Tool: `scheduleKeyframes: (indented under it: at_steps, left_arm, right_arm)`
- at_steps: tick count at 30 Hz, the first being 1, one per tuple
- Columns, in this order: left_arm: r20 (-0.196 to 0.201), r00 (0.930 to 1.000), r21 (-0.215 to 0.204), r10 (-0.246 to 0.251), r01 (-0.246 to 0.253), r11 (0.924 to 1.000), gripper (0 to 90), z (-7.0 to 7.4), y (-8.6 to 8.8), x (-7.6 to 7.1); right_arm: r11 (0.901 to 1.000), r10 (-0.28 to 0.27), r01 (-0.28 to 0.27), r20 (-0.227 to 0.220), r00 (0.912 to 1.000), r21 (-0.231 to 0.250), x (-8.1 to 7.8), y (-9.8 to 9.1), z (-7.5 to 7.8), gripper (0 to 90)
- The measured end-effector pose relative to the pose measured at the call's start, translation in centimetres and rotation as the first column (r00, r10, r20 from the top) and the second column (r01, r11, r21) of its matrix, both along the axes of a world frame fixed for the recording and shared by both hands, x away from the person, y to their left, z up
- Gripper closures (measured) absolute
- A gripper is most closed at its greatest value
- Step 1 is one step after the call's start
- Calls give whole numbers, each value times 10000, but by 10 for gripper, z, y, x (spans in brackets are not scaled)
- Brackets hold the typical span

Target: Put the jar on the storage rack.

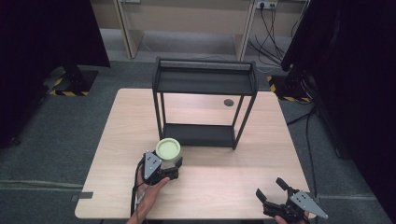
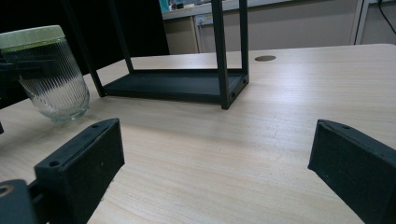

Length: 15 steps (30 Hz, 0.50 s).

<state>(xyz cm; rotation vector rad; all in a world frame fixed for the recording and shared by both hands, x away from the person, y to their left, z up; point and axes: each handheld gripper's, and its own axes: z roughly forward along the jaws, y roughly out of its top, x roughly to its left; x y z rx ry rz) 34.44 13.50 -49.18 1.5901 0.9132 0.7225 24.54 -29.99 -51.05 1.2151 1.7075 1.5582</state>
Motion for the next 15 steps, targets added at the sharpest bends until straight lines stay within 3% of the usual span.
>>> scheduleKeyframes:
  at_steps: [15]
  left_arm:
    - [-37, 9997, -3, -256, 256, 9997, 112, 13, -14, 14]
  right_arm:
    - [10000, 12, -12, -2, 10000, 14, 0, 0, 0, 33]
